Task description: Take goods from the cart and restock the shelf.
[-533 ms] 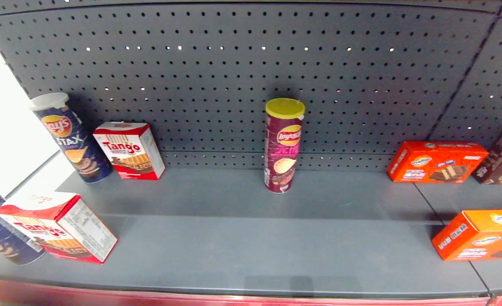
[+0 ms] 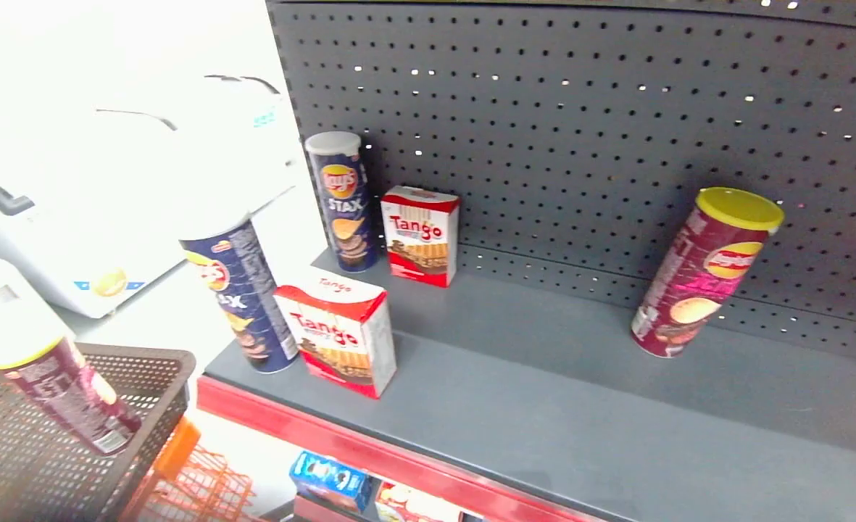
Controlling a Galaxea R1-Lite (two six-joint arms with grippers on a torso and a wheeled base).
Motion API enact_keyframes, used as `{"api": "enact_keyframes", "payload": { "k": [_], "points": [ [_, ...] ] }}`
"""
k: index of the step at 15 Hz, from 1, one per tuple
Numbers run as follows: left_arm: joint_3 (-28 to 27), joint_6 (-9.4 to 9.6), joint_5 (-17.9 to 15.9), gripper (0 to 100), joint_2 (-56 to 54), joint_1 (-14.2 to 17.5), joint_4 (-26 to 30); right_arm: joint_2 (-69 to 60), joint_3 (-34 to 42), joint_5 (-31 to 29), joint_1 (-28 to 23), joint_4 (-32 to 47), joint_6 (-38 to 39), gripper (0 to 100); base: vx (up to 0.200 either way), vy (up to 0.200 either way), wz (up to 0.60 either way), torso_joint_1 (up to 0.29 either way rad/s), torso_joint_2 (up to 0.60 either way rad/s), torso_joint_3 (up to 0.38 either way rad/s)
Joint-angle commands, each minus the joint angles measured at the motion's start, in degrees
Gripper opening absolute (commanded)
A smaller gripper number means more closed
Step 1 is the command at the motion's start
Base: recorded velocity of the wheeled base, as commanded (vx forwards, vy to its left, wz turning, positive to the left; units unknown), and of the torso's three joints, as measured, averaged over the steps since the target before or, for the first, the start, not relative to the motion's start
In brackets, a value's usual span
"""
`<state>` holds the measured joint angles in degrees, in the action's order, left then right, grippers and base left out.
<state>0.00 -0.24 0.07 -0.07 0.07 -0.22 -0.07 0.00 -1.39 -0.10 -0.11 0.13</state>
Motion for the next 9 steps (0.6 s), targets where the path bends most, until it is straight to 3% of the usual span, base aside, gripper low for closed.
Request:
{"api": "enact_keyframes", "payload": {
  "k": [1,9],
  "points": [
    [0.0,-0.02,0.1,100,0.1,0.0,0.0,0.1,0.0,0.0,0.0,0.0,0.0,100,0.000,0.000,0.60,0.007,0.00,0.002],
    [0.0,0.33,-0.3,100,0.1,0.0,0.0,0.1,0.0,0.0,0.0,0.0,0.0,100,0.000,0.000,0.00,0.000,0.00,0.000]
  ]
}}
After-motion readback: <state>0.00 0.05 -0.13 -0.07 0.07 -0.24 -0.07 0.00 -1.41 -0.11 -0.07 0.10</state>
